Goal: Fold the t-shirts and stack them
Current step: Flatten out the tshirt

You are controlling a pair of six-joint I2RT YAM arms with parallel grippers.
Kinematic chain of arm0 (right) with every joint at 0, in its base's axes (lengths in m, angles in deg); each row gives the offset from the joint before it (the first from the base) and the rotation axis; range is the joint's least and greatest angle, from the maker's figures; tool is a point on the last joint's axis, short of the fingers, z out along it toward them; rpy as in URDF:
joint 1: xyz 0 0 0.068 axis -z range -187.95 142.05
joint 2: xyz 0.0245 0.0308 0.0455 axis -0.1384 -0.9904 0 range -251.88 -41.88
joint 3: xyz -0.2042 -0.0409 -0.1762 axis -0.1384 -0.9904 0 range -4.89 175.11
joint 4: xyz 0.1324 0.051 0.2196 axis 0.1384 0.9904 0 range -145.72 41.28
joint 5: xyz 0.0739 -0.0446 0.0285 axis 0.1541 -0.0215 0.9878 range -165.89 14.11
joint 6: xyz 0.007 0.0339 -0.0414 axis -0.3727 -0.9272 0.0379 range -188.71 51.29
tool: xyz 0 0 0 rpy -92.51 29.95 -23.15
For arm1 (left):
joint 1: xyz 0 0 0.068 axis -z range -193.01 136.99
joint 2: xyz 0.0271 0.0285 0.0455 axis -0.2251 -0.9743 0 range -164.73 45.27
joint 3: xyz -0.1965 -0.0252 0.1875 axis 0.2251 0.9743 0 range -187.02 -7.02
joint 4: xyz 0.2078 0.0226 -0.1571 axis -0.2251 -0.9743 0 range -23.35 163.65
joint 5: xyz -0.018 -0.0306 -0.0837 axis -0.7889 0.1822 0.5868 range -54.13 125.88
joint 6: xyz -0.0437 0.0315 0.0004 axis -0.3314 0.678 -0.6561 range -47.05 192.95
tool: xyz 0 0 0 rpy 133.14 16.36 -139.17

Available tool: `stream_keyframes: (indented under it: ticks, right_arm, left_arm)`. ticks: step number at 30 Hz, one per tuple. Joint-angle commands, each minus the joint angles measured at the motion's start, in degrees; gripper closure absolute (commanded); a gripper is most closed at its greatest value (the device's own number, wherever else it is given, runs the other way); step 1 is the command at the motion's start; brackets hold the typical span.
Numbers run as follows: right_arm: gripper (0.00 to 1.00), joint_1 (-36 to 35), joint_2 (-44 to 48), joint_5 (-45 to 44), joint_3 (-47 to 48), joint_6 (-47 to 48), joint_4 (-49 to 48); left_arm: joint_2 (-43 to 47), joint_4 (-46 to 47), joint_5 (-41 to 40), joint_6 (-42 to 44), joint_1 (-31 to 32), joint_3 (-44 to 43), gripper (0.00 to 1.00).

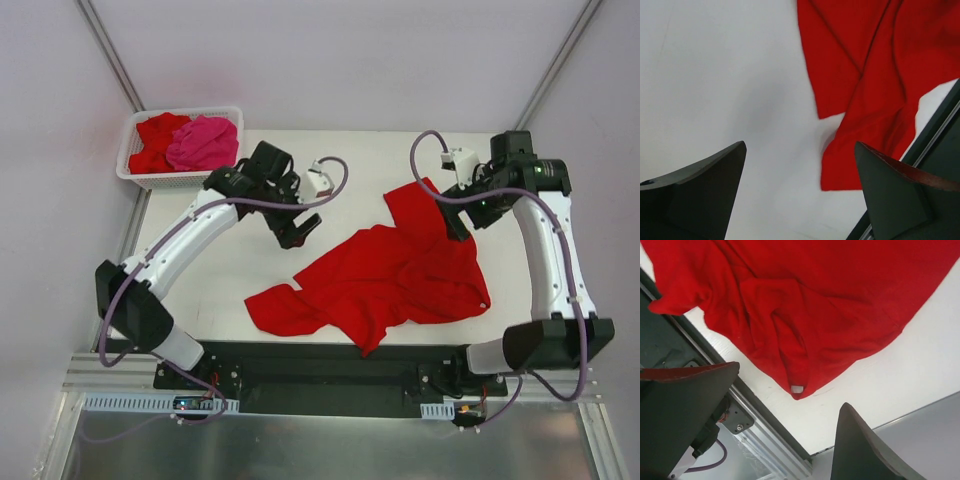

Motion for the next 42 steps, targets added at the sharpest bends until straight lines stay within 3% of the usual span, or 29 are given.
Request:
stream_keyframes:
  ticks: [1, 4, 9, 14, 19, 25, 31, 37, 42]
  right_arm:
    - [0.09, 3.2, -8.6, -3.3, 7.1, -3.1, -2.1]
    - [0.11, 5.1, -17.0, -3.9, 12.7, -3.2, 0.7]
    - [0.15, 7.4, -23.7, -5.6, 10.2, -1.3, -0.7]
    - [0.14, 8.0, -22.1, -6.7, -0.6, 1.9, -6.3]
    - [0.13, 8.7, -17.9, -2.7, -2.9, 2.2, -6.3]
    - [0.12, 9.1, -14.7, -3.3, -4.4, 4.9, -6.2]
    - [0.11, 9.6, -14.4, -4.3, -2.4, 6.3, -5.8]
    - [0.1, 10.0, -14.4, -4.3, -1.5, 6.1, -5.5]
    - [0.1, 10.0, -13.2, -3.9, -2.0, 5.8, -5.5]
  left_arm:
    - [-5.9, 3.7, 9.3, -11.5, -0.6, -8.5, 0.12]
    - [-13.4, 3.6, 8.2, -11.3, 0.2, -12.1, 0.15]
    - [-22.1, 3.8, 0.4, -9.8, 2.4, -14.8, 0.14]
    - [-27.8, 5.8, -4.1, -7.9, 3.5, -12.7, 0.14]
    - [-31.1, 9.5, -12.3, -7.0, 3.9, -11.1, 0.16]
    - [-28.6, 10.4, -20.0, -8.0, 5.1, -8.7, 0.16]
    - [-20.0, 10.7, -23.6, -9.5, 8.7, 1.6, 0.17]
    - [-12.9, 11.0, -25.3, -10.6, 11.9, 10.4, 0.18]
    - [-13.2, 13.3, -24.2, -10.8, 12.4, 14.1, 0.19]
